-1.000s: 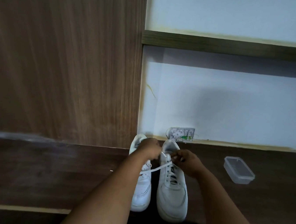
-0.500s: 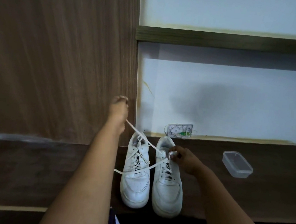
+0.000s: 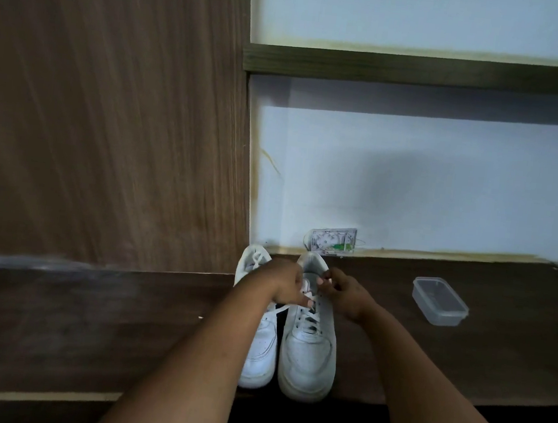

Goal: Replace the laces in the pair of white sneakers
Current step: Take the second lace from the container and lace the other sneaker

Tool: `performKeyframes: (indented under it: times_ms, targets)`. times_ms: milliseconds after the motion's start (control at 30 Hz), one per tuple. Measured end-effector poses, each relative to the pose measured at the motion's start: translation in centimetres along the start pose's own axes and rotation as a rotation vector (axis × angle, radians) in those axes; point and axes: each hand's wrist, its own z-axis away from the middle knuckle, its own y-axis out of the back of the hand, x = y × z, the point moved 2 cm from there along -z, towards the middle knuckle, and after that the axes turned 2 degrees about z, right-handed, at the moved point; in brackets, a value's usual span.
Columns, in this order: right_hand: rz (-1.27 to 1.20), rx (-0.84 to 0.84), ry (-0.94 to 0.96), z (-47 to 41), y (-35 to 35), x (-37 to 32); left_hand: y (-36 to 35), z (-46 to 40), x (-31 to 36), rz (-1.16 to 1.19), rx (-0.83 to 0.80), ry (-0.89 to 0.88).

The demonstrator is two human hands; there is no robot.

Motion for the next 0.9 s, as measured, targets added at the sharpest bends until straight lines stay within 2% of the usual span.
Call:
performKeyframes:
  times_ms: [67, 100, 200, 267, 400, 567, 633, 700, 767, 833, 900]
  targets:
    - [0.002, 0.003, 0.006, 0.1, 0.0, -0.2, -1.3, -0.4, -0.1, -0.035, -0.044, -0.03]
    - [0.012, 0.001, 0.007, 0.2, 0.1, -0.2, -1.8, -0.5, -0.5, 0.027, -0.079, -0.041]
    - [0.06, 0.0, 0.007, 0.4, 0.3, -0.4, -1.1, -0.4, -2.1, 0.516, -0.152, 0.038]
    - [0.062, -0.009, 0.008, 0.5, 0.5, -0.6, 0.4, 0.0, -3.1, 0.839, -0.127, 0.082]
    - [0.046, -0.035, -0.001, 0.4, 0.6, -0.6, 3.9, 1.4, -2.9, 1.253, 0.035, -0.006]
    - [-0.012, -0.059, -0.026, 0.6, 0.6, -0.3, 9.0, 4.3, 1.0, 1.691, 0.351, -0.399]
    - [-0.038, 0.049, 0.014, 0.8, 1.3, -0.7, 10.3, 5.4, 2.4, 1.736, 0.412, -0.513]
    - [-0.157, 0.28, 0.087, 1.2, 2.6, -2.2, 10.4, 5.7, 3.5, 1.534, 0.526, -0.494]
    - [-0.521, 0.427, 0.132, 1.6, 4.2, -4.4, 9.6, 5.5, 4.7, 1.333, 0.551, -0.434]
    - [-0.924, 0.371, 0.165, 2.1, 5.0, -6.9, 8.4, 5.1, 6.0, 1.391, 0.444, -0.417]
    - [-0.993, 0.322, 0.18, 2.7, 4.9, -8.1, 7.5, 4.4, 6.8, 1.598, 0.362, -0.347]
